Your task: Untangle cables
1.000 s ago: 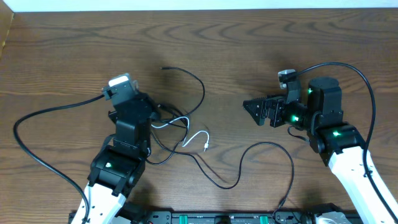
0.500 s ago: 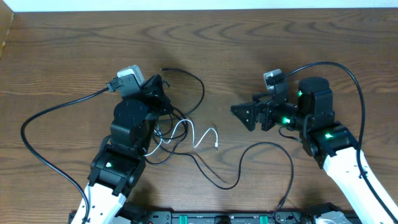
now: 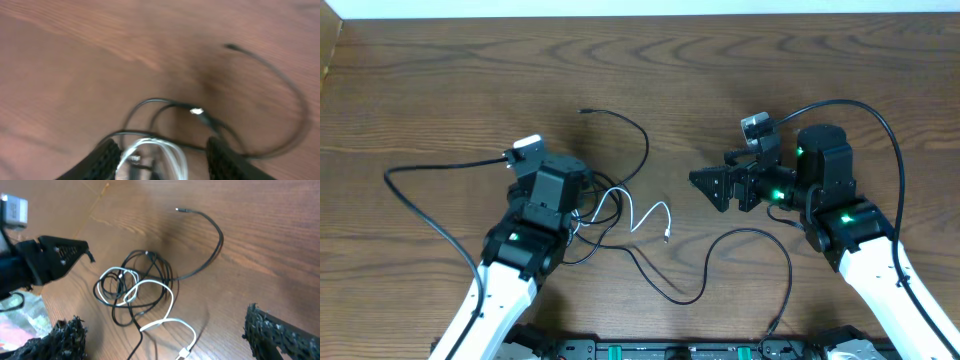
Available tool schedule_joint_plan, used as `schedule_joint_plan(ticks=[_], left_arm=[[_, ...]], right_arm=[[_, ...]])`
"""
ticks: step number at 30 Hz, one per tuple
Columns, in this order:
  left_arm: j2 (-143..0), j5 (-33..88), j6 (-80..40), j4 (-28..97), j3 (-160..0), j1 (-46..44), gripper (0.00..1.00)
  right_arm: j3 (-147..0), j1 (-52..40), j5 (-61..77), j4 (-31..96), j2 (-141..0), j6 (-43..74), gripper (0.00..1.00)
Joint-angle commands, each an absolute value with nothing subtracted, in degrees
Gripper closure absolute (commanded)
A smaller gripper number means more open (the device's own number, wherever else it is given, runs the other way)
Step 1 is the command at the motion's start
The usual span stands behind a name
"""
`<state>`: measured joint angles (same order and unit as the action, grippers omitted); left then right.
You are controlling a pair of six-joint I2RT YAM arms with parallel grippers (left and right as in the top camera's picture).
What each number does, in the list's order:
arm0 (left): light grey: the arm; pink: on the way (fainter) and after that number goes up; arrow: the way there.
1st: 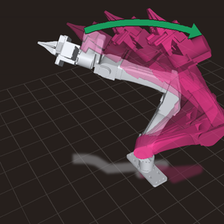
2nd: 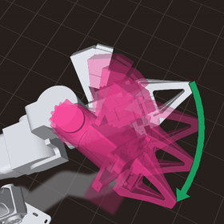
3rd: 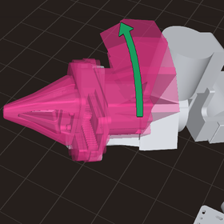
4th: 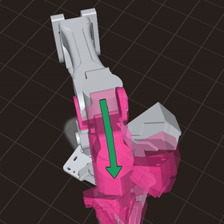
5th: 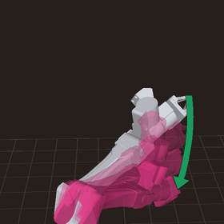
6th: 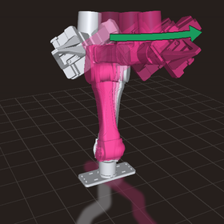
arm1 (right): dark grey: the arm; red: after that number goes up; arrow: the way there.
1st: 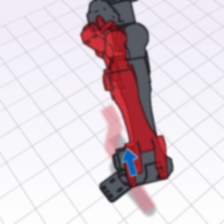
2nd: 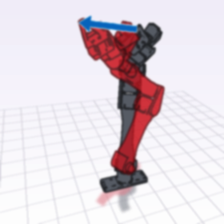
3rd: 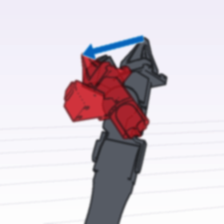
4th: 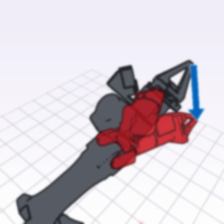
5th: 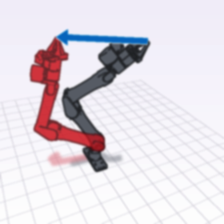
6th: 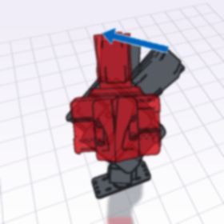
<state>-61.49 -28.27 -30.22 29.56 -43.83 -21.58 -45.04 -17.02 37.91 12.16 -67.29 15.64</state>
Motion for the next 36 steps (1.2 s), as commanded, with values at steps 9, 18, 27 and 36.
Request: schedule_joint_plan(ticks=[9,18,27,36], left_arm=[[-65.4,-37.9,-30.8,40.0,-45.0,-20.9,0.22],[-68.1,-26.9,-30.5,47.5,-44.4,-15.4,0.2],[-78.5,-22.5,-27.6,45.3,-44.1,-14.5,0.2],[-87.4,-26.6,-27.5,42.7,-44.1,-14.5,0.19]], right_arm=[[-45.2,-17.3,35.9,13.1,-67.6,14.5,0.01],[-45.2,-17.3,35.0,13.3,-67.7,14.5,0.01],[-45.2,-17.3,35.0,13.3,-67.7,14.5,0.01],[-45.2,-17.3,35.0,13.5,-67.7,14.5,0.01]])
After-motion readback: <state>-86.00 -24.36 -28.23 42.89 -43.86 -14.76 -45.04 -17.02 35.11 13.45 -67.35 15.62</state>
